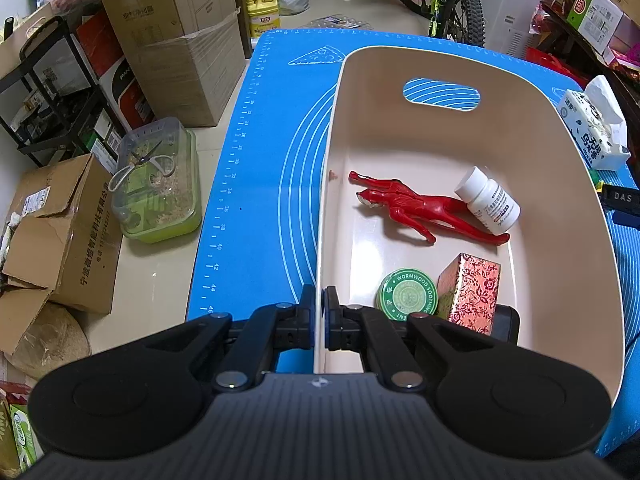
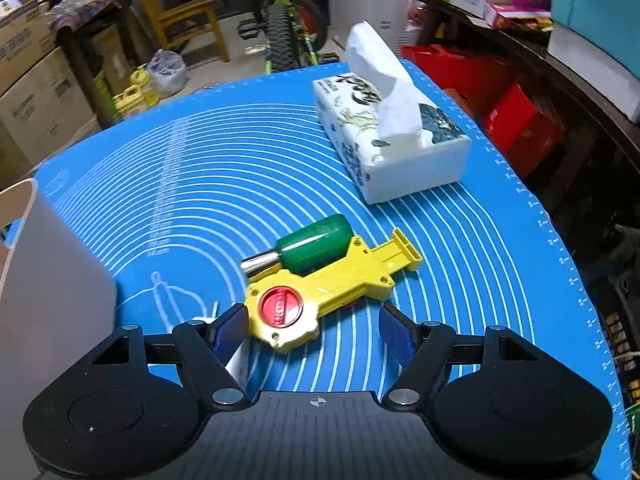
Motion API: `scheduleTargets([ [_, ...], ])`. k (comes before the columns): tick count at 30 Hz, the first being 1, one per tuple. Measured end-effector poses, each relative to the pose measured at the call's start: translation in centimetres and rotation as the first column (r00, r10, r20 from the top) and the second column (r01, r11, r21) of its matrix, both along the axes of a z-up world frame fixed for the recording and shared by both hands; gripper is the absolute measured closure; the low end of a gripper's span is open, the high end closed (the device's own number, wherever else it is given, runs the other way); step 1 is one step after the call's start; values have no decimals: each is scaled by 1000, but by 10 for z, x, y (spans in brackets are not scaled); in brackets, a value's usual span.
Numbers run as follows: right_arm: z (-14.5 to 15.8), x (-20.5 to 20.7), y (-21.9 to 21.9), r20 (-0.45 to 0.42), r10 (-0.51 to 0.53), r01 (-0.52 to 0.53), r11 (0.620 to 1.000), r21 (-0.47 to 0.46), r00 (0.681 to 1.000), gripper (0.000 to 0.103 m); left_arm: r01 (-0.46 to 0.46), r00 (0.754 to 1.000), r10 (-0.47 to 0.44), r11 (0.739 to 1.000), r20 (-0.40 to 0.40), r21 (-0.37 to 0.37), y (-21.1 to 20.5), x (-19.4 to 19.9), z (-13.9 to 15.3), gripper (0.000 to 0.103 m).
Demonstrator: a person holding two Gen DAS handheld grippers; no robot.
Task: Organize rigid objects
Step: 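Move the right tool to the yellow toy gun and grasp it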
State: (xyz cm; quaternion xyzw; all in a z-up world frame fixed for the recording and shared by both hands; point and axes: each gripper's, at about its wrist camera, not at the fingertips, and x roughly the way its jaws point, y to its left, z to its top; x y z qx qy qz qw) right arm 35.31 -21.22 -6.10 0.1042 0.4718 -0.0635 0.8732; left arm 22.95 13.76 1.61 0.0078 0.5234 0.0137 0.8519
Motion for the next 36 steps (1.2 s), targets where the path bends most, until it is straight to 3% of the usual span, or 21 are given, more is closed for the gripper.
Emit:
scheduleTargets([
  [7, -4, 9, 3, 15, -26, 26, 999, 19, 1000, 26, -1, 1000, 1, 1000, -1, -1, 0, 0, 1, 97],
  [18, -16, 17, 10, -5, -20, 20, 999, -36, 1000, 26, 2, 1000, -2, 1000, 0, 1, 2, 0, 1, 97],
  [24, -17, 13, 16, 18, -5, 6, 997, -72, 1000, 37, 0, 1000, 0, 1000, 0, 0, 1, 0, 0, 97],
  [25, -15, 13, 17, 22, -10, 12, 997, -73, 1000, 47, 1, 1000, -1, 1000, -1, 0, 1, 0, 0, 97],
  [26, -15, 12, 16, 25, -14, 16, 996, -93, 1000, 49, 1, 1000, -1, 1000, 0, 0, 1, 0, 0, 97],
  [28, -14, 10, 12, 22, -11, 12, 999, -40, 1000, 49, 0, 1000, 0, 1000, -1, -1, 1, 0, 0, 97],
  [36, -3, -7, 13, 65, 16, -13, 998, -53, 998, 49, 0, 1000, 0, 1000, 1, -5, 0, 0, 1, 97],
])
